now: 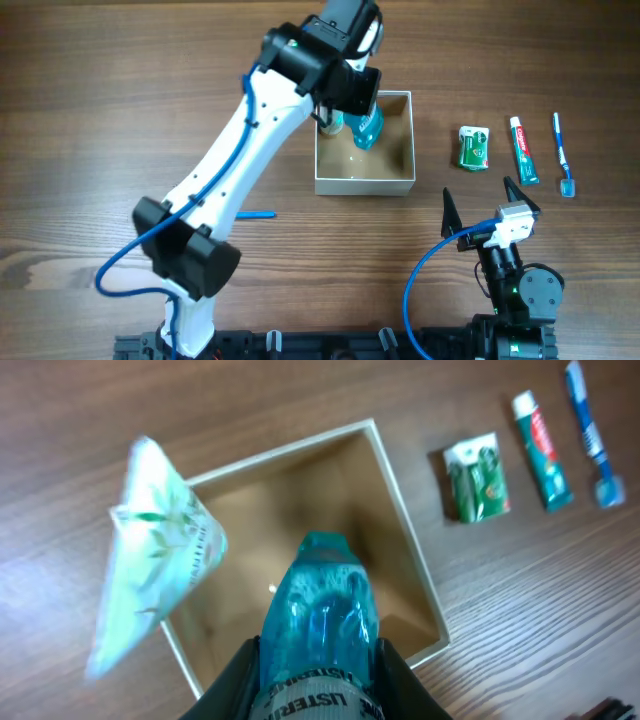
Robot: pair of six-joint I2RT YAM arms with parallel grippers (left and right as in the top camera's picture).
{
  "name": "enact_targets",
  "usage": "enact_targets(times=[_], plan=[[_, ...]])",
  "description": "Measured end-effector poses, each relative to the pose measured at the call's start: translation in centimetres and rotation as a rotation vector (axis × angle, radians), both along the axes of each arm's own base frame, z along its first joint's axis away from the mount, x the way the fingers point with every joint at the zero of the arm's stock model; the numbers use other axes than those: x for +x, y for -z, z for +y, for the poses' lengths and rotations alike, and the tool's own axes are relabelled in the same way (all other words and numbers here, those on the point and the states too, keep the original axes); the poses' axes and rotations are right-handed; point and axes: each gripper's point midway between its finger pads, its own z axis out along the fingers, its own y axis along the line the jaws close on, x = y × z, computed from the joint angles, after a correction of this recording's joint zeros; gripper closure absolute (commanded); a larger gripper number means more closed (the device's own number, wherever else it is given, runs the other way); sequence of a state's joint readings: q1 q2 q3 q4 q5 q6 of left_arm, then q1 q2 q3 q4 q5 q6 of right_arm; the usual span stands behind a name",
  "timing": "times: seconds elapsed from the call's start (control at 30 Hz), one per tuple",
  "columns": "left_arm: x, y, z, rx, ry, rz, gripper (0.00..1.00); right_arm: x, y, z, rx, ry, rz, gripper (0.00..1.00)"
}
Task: Pack container
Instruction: 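Lower the Listerine bottle into the box beside the tube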
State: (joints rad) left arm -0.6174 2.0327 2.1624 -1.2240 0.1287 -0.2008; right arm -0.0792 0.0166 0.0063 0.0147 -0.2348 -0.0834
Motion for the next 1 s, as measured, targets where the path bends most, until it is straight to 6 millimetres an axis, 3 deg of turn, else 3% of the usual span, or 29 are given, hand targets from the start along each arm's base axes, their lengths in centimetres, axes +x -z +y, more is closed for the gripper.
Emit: enact_targets(times=[0.2, 0.43, 1.0], plan=[[-0.3, 2.5, -0.5, 0.059, 0.008, 0.039, 0.96, 0.0, 0.0, 0.0, 0.000, 0.000, 0.000, 0.00], [0.1, 2.8, 0.9, 0.129, -0.027, 0.017, 0.96, 0.0, 0.0, 0.0, 0.000, 0.000, 0.000, 0.00], [0.8, 3.6, 0.9, 0.171, -0.039, -0.007, 0.96, 0.0, 0.0, 0.0, 0.000, 0.000, 0.000, 0.00]])
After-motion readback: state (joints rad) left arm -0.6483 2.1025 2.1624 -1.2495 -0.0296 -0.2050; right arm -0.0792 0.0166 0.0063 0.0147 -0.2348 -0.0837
